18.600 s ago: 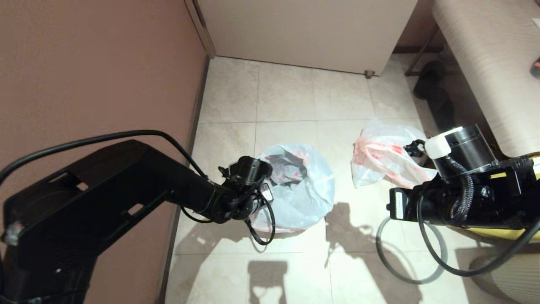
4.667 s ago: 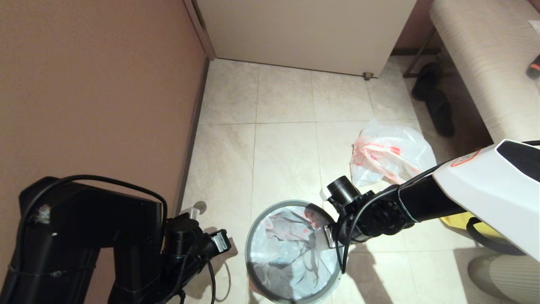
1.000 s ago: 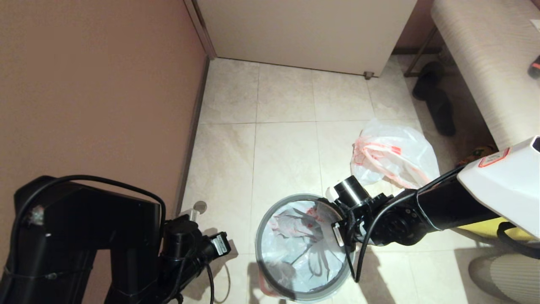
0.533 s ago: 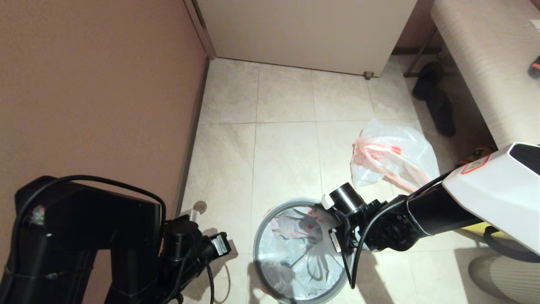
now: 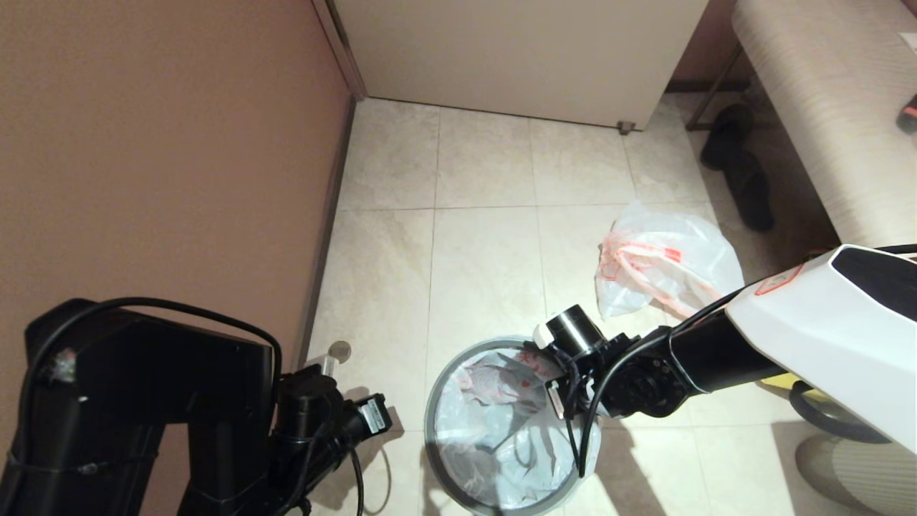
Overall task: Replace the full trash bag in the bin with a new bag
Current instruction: Place the trash can ring on the trash can
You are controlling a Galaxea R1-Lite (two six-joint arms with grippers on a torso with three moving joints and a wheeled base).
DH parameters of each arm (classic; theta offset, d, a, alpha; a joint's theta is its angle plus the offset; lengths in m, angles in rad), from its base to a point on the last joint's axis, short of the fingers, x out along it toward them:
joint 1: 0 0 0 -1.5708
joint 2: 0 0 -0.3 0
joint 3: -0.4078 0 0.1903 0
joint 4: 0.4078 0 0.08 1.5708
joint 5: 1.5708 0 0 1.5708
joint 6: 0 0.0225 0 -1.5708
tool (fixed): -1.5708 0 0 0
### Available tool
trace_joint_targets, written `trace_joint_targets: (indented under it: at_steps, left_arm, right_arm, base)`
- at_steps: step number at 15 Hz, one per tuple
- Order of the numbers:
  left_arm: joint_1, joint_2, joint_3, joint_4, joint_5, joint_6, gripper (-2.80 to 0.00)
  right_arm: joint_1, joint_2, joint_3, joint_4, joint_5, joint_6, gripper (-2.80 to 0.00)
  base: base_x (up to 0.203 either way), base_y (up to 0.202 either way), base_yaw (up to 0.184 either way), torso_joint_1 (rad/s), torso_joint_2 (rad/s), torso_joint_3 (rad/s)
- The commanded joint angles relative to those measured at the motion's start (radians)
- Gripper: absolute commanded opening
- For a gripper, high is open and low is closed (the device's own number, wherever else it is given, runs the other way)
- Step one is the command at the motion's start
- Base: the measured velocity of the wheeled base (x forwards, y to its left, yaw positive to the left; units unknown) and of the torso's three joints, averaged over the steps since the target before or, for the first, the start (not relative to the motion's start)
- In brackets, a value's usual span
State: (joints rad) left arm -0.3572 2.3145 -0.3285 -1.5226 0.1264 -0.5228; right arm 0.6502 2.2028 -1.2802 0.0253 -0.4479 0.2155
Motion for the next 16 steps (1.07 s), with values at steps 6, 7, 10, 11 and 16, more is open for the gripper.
trace_joint_targets:
  at_steps: [6, 7, 10, 11, 16]
  left_arm:
    - [0.001, 0.0, 0.0, -0.047, 0.001, -0.003, -2.8]
    - [0.001, 0.0, -0.001, -0.047, 0.001, -0.003, -2.8]
    - [-0.003, -0.002, 0.001, -0.047, 0.0, 0.003, -2.8]
    - [-0.004, -0.005, 0.001, -0.047, -0.001, 0.029, -2.8]
    - [-0.018, -0.217, 0.116, -0.047, -0.211, 0.053, -2.8]
  right_arm:
    - [-0.02, 0.011, -0.002, -0.001, -0.015, -0.001, 0.0]
    - [-0.019, 0.005, 0.001, 0.0, -0.012, 0.002, 0.0]
    - [-0.009, -0.097, 0.073, 0.004, 0.006, 0.006, 0.0]
    - [-0.008, -0.14, 0.108, 0.004, 0.018, 0.007, 0.0]
    - [-0.021, -0.348, 0.176, 0.05, 0.29, 0.161, -2.8]
  base:
    - [0.0, 0.0, 0.0, 0.0, 0.0, 0.0]
    - [0.0, 0.0, 0.0, 0.0, 0.0, 0.0]
    - [0.0, 0.0, 0.0, 0.0, 0.0, 0.0]
    - [0.0, 0.0, 0.0, 0.0, 0.0, 0.0]
    - [0.0, 0.0, 0.0, 0.0, 0.0, 0.0]
